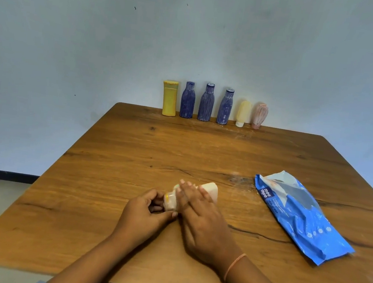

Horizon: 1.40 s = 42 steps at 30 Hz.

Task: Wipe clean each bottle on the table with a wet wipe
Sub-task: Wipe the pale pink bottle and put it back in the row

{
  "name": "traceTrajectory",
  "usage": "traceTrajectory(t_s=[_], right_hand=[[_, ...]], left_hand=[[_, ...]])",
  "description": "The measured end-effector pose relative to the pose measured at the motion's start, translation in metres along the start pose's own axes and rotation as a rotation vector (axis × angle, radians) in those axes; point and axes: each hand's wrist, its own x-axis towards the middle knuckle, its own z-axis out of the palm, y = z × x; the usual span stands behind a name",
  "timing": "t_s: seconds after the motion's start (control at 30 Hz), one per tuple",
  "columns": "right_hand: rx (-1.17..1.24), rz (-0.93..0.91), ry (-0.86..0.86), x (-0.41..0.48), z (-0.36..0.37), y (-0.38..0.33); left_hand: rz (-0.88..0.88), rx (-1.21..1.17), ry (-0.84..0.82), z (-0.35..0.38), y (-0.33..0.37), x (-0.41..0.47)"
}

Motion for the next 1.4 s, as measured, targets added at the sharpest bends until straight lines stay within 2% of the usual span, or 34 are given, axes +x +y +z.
traceTrajectory(t_s=[0.1, 0.17, 0.33, 0.43, 0.6, 0.7, 0.87, 0.97, 1.17, 1.4], right_hand=[[0.007, 0.19, 0.096, 0.0, -0.004, 0.014], [0.022, 0.234, 0.107, 0.003, -0.001, 0.01], [0.101, -0.013, 0.006, 0.007, 0.009, -0.033], [0.077, -0.103, -0.028, 0.004, 0.002, -0.021], [0.072, 0.18, 0.062, 0.001, -0.011, 0.028], [0.061, 0.237, 0.087, 0.005, -0.007, 0.021], [0.158, 0.036, 0.027, 0.014, 0.011, -0.031], [0.12, -0.036, -0.016, 0.014, 0.01, -0.028], [0.038, 0.205, 0.032, 0.007, -0.002, 0.018], [0.146, 0.272, 0.059, 0.009, 0.014, -0.001]], left_hand=[[-0.018, 0.008, -0.002, 0.0, 0.0, 0.002], [-0.021, 0.024, -0.003, 0.0, 0.001, 0.002], [0.018, 0.073, 0.01, -0.001, 0.0, 0.0], [0.011, 0.066, 0.009, -0.002, -0.002, -0.001], [-0.026, 0.029, -0.013, -0.002, 0.001, 0.003], [-0.021, 0.033, -0.016, -0.003, 0.003, 0.004], [-0.001, 0.037, -0.016, -0.003, 0.001, 0.002], [0.014, 0.081, -0.03, -0.005, 0.0, 0.002], [-0.006, 0.007, -0.013, -0.004, 0.004, 0.002], [0.05, 0.032, -0.046, -0.008, -0.001, -0.001]])
